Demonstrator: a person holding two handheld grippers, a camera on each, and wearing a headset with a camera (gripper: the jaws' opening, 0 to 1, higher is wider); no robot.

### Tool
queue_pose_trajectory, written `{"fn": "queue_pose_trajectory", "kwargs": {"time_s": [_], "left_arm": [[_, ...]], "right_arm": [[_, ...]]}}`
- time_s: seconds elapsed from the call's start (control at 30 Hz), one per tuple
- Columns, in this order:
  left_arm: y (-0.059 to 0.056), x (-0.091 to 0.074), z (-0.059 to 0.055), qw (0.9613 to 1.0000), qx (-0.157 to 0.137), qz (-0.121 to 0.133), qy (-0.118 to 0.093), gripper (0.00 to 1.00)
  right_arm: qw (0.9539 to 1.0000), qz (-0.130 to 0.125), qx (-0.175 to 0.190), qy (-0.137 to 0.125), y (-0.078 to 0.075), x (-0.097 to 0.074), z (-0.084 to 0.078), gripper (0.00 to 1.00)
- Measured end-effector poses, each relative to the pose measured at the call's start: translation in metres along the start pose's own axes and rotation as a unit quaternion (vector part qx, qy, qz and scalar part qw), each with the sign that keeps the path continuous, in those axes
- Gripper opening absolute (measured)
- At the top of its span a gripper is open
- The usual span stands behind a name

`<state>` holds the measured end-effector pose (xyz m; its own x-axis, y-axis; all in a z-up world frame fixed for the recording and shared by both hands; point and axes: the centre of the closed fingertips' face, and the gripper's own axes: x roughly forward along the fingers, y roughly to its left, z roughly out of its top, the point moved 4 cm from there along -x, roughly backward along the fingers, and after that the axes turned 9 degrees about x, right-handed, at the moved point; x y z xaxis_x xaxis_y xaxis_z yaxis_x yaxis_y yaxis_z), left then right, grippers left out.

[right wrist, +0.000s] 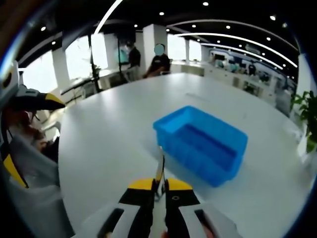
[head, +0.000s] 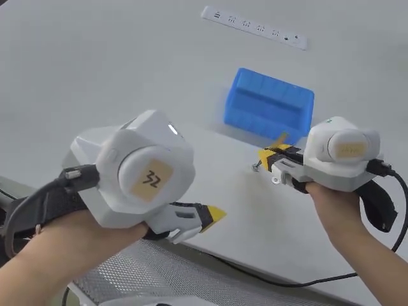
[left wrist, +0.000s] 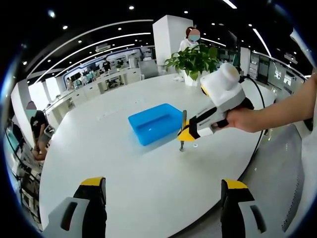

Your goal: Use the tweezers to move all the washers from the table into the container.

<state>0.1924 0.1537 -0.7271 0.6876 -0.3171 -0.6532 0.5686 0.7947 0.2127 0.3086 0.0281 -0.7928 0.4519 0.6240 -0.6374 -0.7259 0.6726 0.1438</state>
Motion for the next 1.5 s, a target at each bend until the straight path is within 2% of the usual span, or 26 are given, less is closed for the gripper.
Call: {"fn": "queue_pose_trajectory", "kwargs": {"time_s": [0.2, 0.4, 0.73, 0.93, 1.03, 1.27, 1.5], "left_arm": [[0.0, -0.001, 0.001, 1.0, 0.0, 0.001, -0.002, 0.99], [0.001, -0.001, 0.001, 1.0, 0.002, 0.002, -0.001, 0.99], [0.0, -0.001, 0.004, 1.0, 0.004, 0.0, -0.004, 0.99], [0.001, -0.001, 0.005, 1.0, 0.006, -0.001, -0.004, 0.99], [0.001, -0.001, 0.006, 0.9999, 0.009, -0.003, -0.006, 0.99], [0.0, 0.0, 0.007, 0.9999, 0.012, -0.008, -0.005, 0.99], [-0.001, 0.001, 0.006, 0.9999, 0.01, -0.009, -0.003, 0.99]], "right_arm": [[0.9999, -0.008, -0.009, 0.012, 0.002, 0.002, 0.003, 0.03], [0.9999, -0.006, -0.001, 0.013, 0.003, 0.001, 0.006, 0.03], [0.9989, 0.007, 0.043, -0.017, -0.002, -0.013, 0.03, 0.03], [0.9985, 0.006, 0.047, -0.027, -0.005, -0.017, 0.037, 0.03], [0.9975, 0.004, 0.056, -0.043, -0.01, -0.019, 0.047, 0.03], [0.9957, -0.007, 0.063, -0.067, -0.023, -0.017, 0.068, 0.03], [0.994, -0.017, 0.068, -0.084, -0.036, -0.006, 0.081, 0.03]]}}
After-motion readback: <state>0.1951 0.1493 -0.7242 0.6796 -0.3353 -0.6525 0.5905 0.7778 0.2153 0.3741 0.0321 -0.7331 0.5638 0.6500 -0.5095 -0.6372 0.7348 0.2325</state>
